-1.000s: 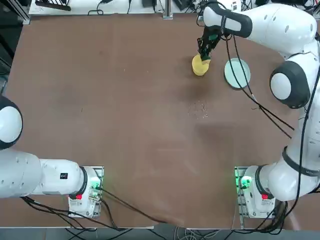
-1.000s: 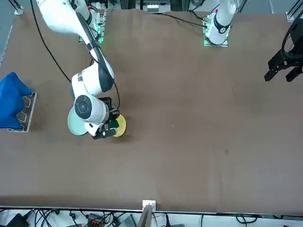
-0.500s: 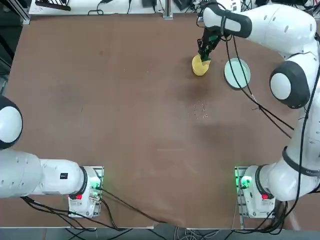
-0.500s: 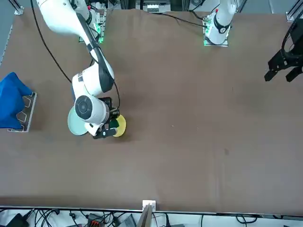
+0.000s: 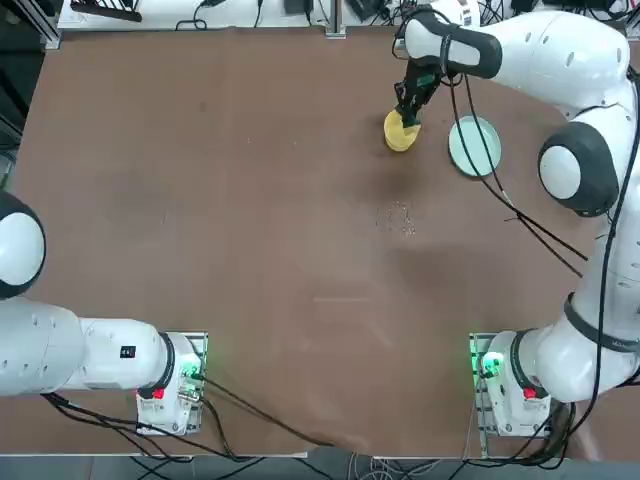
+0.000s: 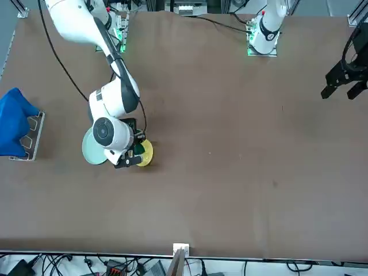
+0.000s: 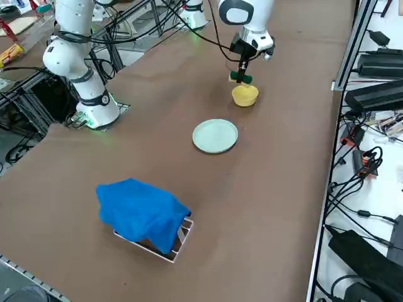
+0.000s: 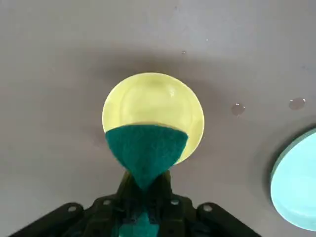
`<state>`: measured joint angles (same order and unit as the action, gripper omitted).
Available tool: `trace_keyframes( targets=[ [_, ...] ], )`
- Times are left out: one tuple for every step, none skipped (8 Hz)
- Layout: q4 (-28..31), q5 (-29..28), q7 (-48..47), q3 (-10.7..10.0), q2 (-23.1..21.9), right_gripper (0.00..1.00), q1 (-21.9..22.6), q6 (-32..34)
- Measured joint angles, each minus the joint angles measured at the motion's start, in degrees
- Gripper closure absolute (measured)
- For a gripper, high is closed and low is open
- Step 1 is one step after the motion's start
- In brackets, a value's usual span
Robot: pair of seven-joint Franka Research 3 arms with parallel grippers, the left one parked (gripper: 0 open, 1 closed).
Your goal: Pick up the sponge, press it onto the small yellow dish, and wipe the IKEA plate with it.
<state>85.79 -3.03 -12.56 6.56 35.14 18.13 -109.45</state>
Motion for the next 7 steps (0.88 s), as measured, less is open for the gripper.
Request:
trace_keyframes(
  targets=[
    [0.0,0.0,0.01,-0.01,0.0,0.9,-0.07,0.01],
    [0.0,0.0,0.01,-0.02,0.0,0.9,-0.1,0.05],
    [0.0,0.0,0.01,-0.02,0.0,0.9,-0.11,0.07],
    [0.0,0.0,0.01,-0.02,0.0,0.9,-0.11,0.08],
    [0.0,0.0,0.01,-0.01,0.0,0.9,-0.1,0.09],
    [-0.02,0.0,0.01,-0.01,-0.04,0.91,-0.09,0.09],
    [-0.09,0.0,0.01,-0.01,-0.21,0.91,-0.09,0.09]
  ],
)
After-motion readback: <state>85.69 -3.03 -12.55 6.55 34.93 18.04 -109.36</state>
